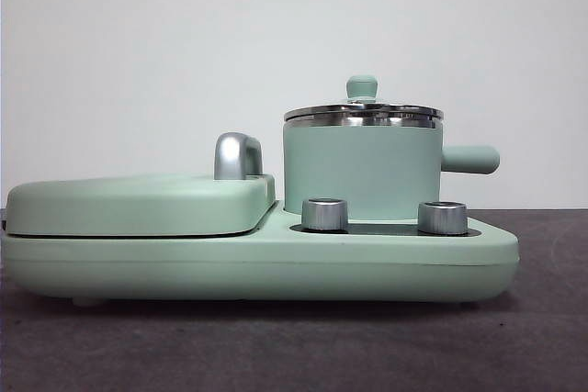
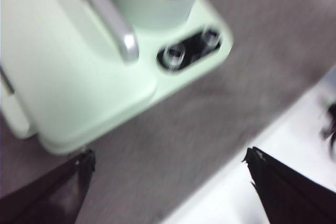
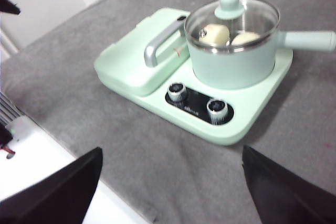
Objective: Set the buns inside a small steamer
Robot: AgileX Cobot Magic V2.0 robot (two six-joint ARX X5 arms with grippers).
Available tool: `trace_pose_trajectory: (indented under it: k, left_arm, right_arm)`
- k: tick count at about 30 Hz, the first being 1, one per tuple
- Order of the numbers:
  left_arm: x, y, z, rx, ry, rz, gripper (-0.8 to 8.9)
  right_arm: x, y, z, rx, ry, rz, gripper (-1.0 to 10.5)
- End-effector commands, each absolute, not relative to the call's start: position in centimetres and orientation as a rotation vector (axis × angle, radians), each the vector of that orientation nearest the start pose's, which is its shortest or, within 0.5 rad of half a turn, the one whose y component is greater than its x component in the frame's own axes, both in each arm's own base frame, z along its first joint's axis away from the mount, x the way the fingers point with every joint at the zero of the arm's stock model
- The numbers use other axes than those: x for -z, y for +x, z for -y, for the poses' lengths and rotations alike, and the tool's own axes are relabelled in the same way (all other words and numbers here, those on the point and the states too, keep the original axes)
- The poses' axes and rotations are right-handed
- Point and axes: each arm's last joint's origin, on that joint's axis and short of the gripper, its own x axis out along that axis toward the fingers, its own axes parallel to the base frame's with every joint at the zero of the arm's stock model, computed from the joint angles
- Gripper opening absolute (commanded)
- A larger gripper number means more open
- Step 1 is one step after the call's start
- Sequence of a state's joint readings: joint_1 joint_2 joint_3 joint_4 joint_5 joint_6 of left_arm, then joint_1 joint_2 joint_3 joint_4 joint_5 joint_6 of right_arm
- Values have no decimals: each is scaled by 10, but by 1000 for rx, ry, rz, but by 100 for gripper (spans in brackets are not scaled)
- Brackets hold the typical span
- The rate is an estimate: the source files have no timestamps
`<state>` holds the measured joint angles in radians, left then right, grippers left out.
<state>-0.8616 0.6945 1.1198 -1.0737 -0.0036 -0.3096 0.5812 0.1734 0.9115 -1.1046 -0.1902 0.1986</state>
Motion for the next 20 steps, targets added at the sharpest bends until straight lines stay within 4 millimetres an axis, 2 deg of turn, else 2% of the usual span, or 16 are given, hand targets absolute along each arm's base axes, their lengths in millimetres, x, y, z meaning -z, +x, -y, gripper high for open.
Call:
trace_pose_trajectory:
  k: [1,2,4,5,6,20]
  left_arm:
    - [-365,50,59,723,-83,-650,431]
    - [-362,46,53,718,-97,-627,327]
    - [-359,40,46,710,-101,-608,7]
    - [-359,38,42,696,-106,-599,35]
    - [-359,36,40,684,-107,-591,5]
    - [-362,30,33,686,-158,-555,7]
  right_arm:
    - [-327,-11,1,-737,111,-409,416]
    - [-327,-11,1,-739,111,-411,350]
    - [-327,-11,1,-738,110,-416,81]
    - [-327,-11,1,-738,104,-414,4]
    - [-327,-11,1,-734,103,-411,22]
    - [-327,-11,1,-727,109,-412,16]
